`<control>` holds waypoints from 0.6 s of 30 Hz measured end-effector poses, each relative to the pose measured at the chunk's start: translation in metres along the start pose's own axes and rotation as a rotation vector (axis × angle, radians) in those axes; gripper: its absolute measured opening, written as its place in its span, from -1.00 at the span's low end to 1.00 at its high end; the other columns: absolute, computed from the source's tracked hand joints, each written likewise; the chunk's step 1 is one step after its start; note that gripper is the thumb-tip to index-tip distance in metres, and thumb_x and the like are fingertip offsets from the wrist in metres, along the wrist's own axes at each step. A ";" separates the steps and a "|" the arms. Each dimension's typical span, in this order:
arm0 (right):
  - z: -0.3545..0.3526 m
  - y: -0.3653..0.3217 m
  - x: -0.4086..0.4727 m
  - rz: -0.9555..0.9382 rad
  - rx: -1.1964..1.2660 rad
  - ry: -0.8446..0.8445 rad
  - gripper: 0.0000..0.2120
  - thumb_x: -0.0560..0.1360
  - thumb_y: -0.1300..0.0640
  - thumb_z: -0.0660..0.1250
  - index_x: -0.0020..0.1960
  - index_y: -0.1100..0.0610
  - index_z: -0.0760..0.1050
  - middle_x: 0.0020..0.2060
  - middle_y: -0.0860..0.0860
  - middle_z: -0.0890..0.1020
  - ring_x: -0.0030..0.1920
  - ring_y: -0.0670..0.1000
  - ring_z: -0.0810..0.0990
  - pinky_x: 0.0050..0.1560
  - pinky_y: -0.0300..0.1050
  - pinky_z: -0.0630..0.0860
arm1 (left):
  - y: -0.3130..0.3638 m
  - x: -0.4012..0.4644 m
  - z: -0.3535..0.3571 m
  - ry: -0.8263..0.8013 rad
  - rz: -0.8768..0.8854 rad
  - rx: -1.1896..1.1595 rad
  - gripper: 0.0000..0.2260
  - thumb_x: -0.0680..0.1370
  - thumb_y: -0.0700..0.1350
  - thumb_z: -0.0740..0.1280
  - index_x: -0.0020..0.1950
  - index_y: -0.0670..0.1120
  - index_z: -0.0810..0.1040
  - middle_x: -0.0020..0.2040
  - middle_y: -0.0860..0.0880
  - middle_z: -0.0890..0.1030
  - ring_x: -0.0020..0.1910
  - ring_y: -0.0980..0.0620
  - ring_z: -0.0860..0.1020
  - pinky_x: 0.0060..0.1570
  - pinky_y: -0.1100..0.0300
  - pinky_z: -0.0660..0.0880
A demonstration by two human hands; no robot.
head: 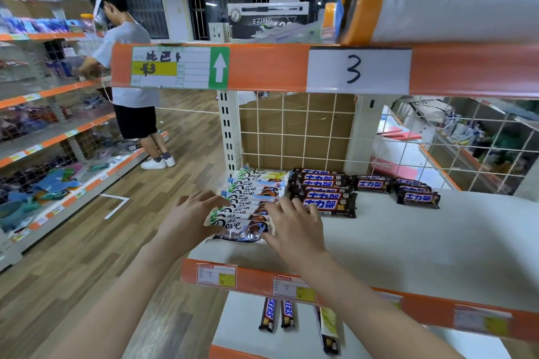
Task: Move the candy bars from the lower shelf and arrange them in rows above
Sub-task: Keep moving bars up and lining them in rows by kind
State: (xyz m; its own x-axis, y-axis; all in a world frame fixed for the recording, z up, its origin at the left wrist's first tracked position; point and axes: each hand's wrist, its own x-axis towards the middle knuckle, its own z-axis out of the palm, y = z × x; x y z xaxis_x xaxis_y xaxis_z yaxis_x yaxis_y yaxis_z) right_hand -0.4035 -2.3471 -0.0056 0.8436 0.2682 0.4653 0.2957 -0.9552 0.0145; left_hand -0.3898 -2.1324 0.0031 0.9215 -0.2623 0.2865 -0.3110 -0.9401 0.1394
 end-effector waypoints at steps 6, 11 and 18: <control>-0.019 0.031 -0.021 -0.024 0.014 -0.067 -0.49 0.50 -0.07 0.32 0.38 0.02 0.29 0.27 0.02 0.44 0.27 0.09 0.39 0.25 0.07 0.28 | 0.029 0.011 0.007 0.008 0.076 -0.022 -0.55 0.41 0.16 0.41 0.26 0.11 0.47 0.22 0.11 0.49 0.26 0.03 0.42 0.18 0.07 0.25; -0.028 0.060 -0.042 0.065 -0.018 -0.046 -0.51 0.47 -0.13 0.33 0.34 0.01 0.35 0.21 0.02 0.47 0.24 0.12 0.43 0.18 0.07 0.33 | 0.070 0.020 0.017 -0.002 0.174 -0.037 -0.59 0.43 0.08 0.41 0.25 0.10 0.48 0.24 0.09 0.49 0.27 0.01 0.43 0.16 0.06 0.29; -0.046 0.102 -0.077 0.176 -0.183 0.023 -0.52 0.08 -0.10 0.61 -0.08 0.03 0.58 -0.19 -0.01 0.61 -0.25 0.05 0.60 -0.29 -0.06 0.49 | 0.124 0.026 0.019 -0.035 0.256 -0.069 -0.58 0.44 0.10 0.38 0.29 0.12 0.43 0.21 0.09 0.47 0.26 0.03 0.39 0.16 0.05 0.26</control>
State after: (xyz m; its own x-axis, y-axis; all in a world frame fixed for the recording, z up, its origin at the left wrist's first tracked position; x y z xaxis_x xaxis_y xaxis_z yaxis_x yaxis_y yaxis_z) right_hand -0.4586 -2.4708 0.0005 0.8637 0.0946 0.4951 0.0569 -0.9943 0.0906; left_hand -0.4002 -2.2601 0.0097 0.8178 -0.4982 0.2880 -0.5491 -0.8253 0.1316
